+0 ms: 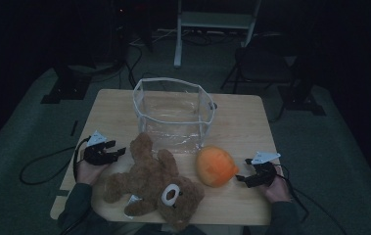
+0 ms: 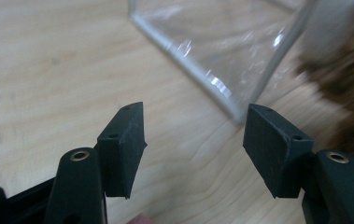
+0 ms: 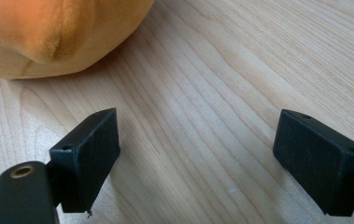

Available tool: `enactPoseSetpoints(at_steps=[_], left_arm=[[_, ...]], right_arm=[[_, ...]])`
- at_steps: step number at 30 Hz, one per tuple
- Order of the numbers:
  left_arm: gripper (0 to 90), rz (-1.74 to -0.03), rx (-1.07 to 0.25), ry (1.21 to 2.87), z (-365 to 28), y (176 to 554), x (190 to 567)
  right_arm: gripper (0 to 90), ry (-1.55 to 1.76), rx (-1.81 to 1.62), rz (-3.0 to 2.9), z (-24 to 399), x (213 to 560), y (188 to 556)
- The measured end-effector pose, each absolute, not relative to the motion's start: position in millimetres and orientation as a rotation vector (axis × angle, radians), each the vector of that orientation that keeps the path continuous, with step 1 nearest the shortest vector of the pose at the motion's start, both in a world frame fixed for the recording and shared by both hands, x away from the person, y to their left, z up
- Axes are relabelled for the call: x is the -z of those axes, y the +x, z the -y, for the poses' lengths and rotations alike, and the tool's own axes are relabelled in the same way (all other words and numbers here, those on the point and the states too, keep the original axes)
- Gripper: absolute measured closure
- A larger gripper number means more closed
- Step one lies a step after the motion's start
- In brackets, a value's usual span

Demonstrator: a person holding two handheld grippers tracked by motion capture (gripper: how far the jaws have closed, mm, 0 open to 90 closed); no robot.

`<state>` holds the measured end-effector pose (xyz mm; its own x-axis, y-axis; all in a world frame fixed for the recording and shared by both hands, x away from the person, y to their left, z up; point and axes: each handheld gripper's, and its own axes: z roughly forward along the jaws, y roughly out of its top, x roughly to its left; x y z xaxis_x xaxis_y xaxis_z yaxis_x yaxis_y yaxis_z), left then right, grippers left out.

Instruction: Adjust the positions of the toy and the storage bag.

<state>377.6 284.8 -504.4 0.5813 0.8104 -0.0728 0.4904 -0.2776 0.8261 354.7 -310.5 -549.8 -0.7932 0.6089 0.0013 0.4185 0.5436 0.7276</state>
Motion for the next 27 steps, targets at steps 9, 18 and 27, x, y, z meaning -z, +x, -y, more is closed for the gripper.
enactPoseSetpoints(at_steps=[9, 18, 27], left_arm=[[37.9, -0.947, -0.472, 1.898, -276, 369, 480], [37.0, -0.837, -0.462, 1.834, -265, 359, 452], [32.0, -0.826, -0.397, 1.933, -229, 371, 457]], right_arm=[[13.9, 0.860, -1.093, -2.530, 310, 550, 355], [13.9, 0.861, -1.093, -2.529, 310, 550, 355], [13.9, 0.864, -1.092, -2.528, 310, 550, 354]])
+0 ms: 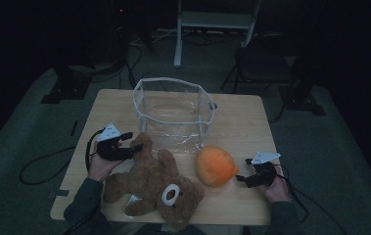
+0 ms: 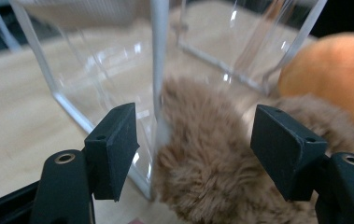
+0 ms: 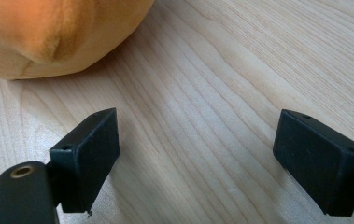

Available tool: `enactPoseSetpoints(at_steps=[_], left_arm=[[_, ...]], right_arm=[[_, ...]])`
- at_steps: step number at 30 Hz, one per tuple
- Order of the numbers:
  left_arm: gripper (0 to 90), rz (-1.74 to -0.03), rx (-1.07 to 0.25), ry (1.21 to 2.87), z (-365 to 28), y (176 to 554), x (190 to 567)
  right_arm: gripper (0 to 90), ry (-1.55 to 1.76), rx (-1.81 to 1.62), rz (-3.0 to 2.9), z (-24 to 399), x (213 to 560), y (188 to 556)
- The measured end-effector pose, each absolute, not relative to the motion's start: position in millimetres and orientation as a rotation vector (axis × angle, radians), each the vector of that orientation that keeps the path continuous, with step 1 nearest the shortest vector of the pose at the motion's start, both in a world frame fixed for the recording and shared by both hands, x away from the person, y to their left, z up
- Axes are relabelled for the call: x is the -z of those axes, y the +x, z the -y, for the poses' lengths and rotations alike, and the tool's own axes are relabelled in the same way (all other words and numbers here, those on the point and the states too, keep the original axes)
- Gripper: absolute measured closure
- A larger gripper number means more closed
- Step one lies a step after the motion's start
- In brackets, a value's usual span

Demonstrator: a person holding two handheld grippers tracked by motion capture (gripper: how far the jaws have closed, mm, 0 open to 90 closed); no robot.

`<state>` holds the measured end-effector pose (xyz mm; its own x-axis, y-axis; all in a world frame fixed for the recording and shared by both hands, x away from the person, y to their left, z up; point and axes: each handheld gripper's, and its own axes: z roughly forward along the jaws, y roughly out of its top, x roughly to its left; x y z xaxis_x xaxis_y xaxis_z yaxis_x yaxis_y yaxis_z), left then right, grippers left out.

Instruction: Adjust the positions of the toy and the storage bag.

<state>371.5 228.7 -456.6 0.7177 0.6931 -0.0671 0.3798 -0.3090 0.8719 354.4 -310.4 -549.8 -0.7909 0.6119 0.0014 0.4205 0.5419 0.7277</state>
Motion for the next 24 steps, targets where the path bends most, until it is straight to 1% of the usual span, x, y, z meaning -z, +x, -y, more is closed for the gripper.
enactPoseSetpoints(at_steps=[2, 3, 4, 5, 6, 8, 9, 10, 13, 17, 19, 21, 24], left_arm=[[32.2, -0.849, -0.381, 1.974, -224, 374, 464], [34.6, -0.863, -0.367, 1.989, -222, 374, 466], [41.0, -0.863, -0.367, 1.989, -222, 374, 466], [51.6, -0.869, -0.357, 2.010, -222, 373, 468], [57.8, -0.857, -0.380, 2.028, -222, 368, 467], [64.4, -0.848, -0.391, 2.018, -227, 364, 464], [66.3, -0.848, -0.391, 2.018, -227, 364, 464], [67.8, -0.846, -0.392, 1.989, -238, 360, 459], [69.9, -0.848, -0.417, 1.973, -247, 356, 455], [70.5, -0.909, -0.480, 1.933, -267, 354, 449], [70.5, -0.948, -0.520, 1.922, -279, 356, 450], [70.5, -0.964, -0.530, 1.918, -283, 359, 451], [70.5, -0.998, -0.586, 1.920, -291, 367, 448]], right_arm=[[14.0, 0.865, -1.092, -2.527, 310, 550, 354], [13.9, 0.865, -1.092, -2.528, 310, 550, 354], [13.9, 0.865, -1.092, -2.528, 310, 550, 354], [13.9, 0.865, -1.092, -2.528, 310, 550, 354], [13.9, 0.865, -1.092, -2.528, 310, 550, 354], [13.9, 0.866, -1.092, -2.526, 311, 550, 354], [13.9, 0.866, -1.092, -2.526, 311, 550, 354], [13.9, 0.867, -1.091, -2.526, 311, 550, 354], [13.9, 0.868, -1.091, -2.526, 311, 550, 354], [13.9, 0.868, -1.091, -2.526, 311, 550, 354], [13.9, 0.868, -1.091, -2.526, 311, 550, 354], [13.9, 0.867, -1.092, -2.525, 311, 550, 354], [13.9, 0.871, -1.091, -2.525, 311, 550, 354]])
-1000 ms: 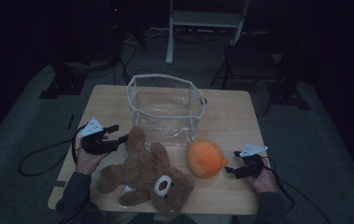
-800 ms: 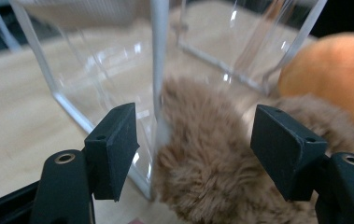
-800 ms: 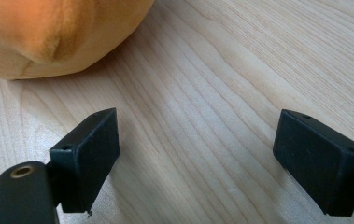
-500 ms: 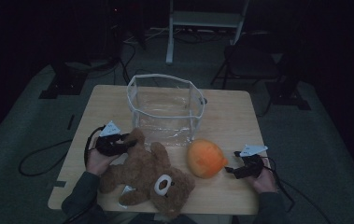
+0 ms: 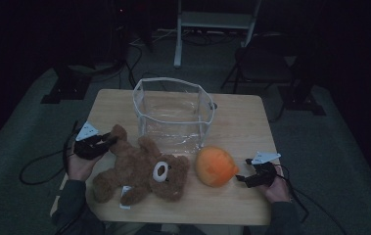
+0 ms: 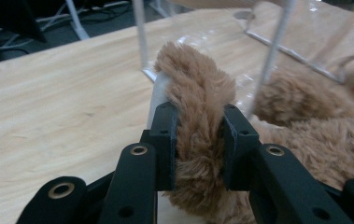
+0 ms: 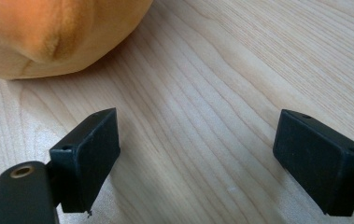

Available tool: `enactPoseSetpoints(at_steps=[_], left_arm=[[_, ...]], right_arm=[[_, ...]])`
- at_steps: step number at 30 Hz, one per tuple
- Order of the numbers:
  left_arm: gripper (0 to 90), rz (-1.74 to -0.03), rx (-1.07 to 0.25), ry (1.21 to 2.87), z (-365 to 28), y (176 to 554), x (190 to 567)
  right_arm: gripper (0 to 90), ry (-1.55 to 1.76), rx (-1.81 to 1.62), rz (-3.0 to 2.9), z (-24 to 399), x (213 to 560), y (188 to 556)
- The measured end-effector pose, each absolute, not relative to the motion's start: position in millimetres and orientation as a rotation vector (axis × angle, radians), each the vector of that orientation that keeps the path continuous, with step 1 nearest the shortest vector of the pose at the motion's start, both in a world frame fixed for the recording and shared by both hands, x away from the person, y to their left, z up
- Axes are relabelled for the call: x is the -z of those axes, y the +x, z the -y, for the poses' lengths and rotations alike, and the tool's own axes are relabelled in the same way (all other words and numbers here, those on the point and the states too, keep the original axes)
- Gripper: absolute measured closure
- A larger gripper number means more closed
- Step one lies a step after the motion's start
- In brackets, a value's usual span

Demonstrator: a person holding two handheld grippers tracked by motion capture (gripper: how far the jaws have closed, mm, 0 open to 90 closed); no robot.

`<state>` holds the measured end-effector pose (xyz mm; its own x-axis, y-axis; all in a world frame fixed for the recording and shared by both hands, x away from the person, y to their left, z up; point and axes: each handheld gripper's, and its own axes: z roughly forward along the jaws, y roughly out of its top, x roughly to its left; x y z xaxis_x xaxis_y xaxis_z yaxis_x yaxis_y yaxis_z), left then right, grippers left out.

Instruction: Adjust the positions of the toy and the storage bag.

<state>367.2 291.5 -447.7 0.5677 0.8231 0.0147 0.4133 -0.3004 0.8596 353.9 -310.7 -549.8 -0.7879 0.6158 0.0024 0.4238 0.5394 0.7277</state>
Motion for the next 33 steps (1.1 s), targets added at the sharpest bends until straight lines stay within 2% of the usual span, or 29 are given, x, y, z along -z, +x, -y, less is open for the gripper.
enactPoseSetpoints(at_steps=[5, 9, 10, 11, 13, 15, 22, 25, 33], left_arm=[[69.9, -1.038, -0.620, 1.919, -297, 378, 446], [65.8, -1.046, -0.626, 1.908, -298, 376, 445], [61.5, -1.046, -0.626, 1.908, -298, 376, 445], [61.5, -1.038, -0.637, 1.895, -298, 371, 442], [47.8, -1.005, -0.641, 1.861, -299, 361, 435], [44.6, -0.992, -0.641, 1.852, -299, 357, 432], [40.6, -0.884, -0.629, 1.866, -288, 337, 419], [39.2, -0.799, -0.583, 1.921, -275, 329, 419], [36.3, -0.707, -0.506, 1.975, -252, 322, 425]], right_arm=[[13.9, 0.872, -1.091, -2.524, 311, 550, 354], [13.9, 0.872, -1.091, -2.524, 311, 550, 354], [13.9, 0.872, -1.091, -2.524, 311, 550, 354], [13.9, 0.872, -1.091, -2.524, 311, 550, 354], [13.9, 0.872, -1.090, -2.524, 311, 550, 354], [13.9, 0.873, -1.090, -2.523, 311, 550, 354], [13.9, 0.875, -1.090, -2.522, 311, 550, 354], [13.9, 0.876, -1.090, -2.522, 311, 550, 354], [13.9, 0.876, -1.090, -2.522, 311, 550, 354]])
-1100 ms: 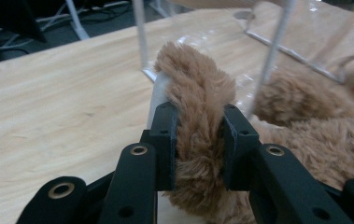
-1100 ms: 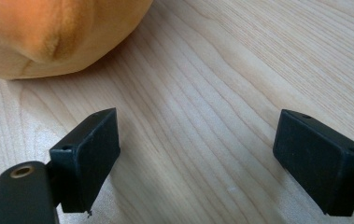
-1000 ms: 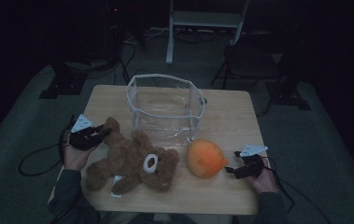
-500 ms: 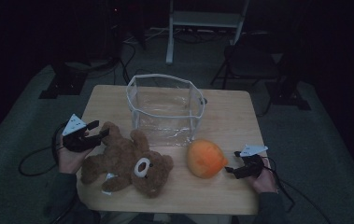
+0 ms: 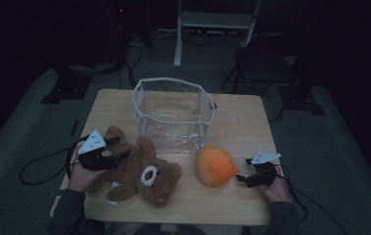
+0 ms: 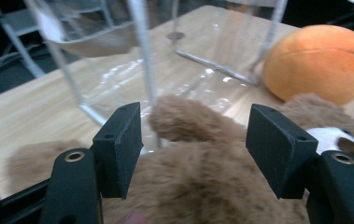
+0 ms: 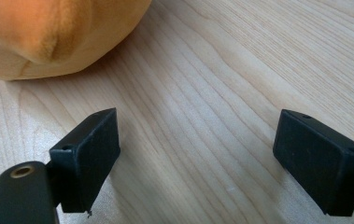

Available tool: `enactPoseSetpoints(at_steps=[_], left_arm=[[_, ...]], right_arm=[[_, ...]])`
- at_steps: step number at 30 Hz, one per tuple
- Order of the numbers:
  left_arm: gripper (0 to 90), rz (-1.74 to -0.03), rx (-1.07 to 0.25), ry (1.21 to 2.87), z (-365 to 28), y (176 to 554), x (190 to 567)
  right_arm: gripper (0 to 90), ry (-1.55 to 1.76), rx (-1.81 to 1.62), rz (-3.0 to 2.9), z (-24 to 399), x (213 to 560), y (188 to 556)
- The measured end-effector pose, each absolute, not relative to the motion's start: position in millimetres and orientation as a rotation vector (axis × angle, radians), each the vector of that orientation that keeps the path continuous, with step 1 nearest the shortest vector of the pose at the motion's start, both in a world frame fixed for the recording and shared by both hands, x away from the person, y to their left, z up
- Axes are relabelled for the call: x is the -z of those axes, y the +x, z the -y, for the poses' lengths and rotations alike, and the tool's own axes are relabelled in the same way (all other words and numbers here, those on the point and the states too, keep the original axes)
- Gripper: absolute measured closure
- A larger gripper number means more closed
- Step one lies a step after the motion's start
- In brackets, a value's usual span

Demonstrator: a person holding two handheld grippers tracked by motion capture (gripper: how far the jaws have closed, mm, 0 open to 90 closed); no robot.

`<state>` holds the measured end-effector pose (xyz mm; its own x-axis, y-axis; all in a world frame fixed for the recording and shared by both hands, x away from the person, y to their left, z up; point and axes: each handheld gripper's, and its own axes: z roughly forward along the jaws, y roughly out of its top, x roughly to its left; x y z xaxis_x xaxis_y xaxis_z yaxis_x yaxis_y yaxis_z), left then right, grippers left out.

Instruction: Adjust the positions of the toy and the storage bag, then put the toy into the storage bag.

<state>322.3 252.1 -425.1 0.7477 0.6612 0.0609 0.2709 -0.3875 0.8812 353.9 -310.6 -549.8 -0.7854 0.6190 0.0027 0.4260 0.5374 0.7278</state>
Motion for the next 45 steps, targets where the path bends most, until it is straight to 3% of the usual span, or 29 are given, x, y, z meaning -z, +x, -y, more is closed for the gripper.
enactPoseSetpoints(at_steps=[17, 45], left_arm=[[33.1, -0.613, -0.361, 2.012, -229, 313, 449], [29.8, -0.509, -0.288, 2.037, -220, 290, 457]], right_arm=[[14.0, 0.876, -1.090, -2.522, 311, 550, 354], [13.9, 0.875, -1.089, -2.522, 311, 550, 354]])
